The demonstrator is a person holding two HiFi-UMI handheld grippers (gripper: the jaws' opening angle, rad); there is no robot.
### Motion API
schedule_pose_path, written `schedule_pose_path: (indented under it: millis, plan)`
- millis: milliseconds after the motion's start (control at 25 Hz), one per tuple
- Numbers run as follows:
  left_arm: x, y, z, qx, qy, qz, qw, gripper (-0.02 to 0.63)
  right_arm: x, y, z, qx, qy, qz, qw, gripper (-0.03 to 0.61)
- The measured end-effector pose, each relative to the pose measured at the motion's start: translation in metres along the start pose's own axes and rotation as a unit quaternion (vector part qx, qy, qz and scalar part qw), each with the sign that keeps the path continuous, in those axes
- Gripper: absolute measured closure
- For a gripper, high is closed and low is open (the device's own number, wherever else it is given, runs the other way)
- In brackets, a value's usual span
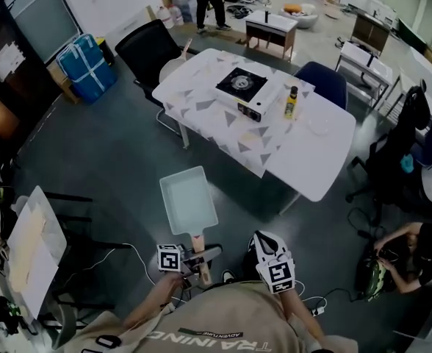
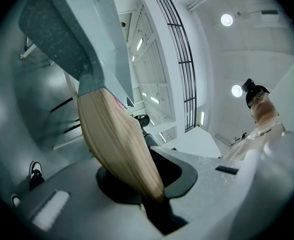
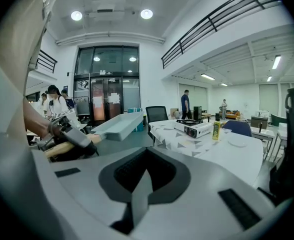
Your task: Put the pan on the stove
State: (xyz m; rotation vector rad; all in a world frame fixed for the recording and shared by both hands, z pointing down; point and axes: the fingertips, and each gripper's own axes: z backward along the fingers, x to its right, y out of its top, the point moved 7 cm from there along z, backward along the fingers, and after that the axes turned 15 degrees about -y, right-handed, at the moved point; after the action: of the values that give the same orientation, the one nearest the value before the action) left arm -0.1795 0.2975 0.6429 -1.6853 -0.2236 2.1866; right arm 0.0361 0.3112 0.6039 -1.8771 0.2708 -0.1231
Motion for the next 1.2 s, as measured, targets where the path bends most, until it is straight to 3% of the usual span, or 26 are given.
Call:
schedule_pose_path:
  millis: [400, 760, 1200]
  plan:
    - [0.004, 0.05, -0.022, 0.019, 0.027, -0.019, 0.9993, 0.565, 0.032, 0.034, -0.058, 0.034, 0.043, 0.011, 0.998, 0.575]
    - [-0.026, 0.082, -0.061, 0.06, 0.027, -0.006, 0.9978, 0.561, 0.075, 0.044, -0.117, 0.028, 0.09, 0.008, 0.996, 0.575]
    - [-0.038, 0.117, -0.074, 0.096, 0.029, -0.007, 0.9949, 0.56, 0.083, 0.044, -0.158, 0.009, 0.129, 0.003, 0.992, 0.575]
